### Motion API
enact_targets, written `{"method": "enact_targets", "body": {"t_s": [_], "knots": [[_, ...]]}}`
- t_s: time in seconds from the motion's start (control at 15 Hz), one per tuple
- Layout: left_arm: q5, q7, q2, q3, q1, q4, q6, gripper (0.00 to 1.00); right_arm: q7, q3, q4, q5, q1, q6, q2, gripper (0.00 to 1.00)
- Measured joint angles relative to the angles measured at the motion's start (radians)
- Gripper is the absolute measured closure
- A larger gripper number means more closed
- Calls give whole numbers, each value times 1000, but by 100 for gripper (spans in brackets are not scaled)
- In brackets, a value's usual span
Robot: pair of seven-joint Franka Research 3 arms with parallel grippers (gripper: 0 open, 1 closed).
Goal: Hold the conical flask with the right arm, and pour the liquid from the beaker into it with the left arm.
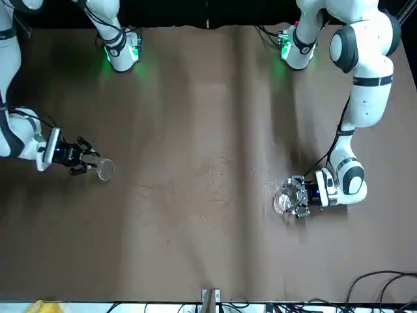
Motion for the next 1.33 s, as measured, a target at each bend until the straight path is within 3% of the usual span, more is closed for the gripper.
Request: {"method": "enact_targets", "body": {"t_s": [0.4,0.87,1.2,1.33], "knots": [[-6,25,40,-3,39,1,-32,2,-3,1,51,-40,-58,-49,70,61],[-4,29,40,3,39,2,-32,0,-2,1,82,-51,-69,-57,82,59],[0,31,40,29,39,3,-31,0,-1,1,113,-54,-88,-98,82,16],[4,31,40,37,40,4,-31,0,12,1,135,-55,-95,-115,82,14]]}}
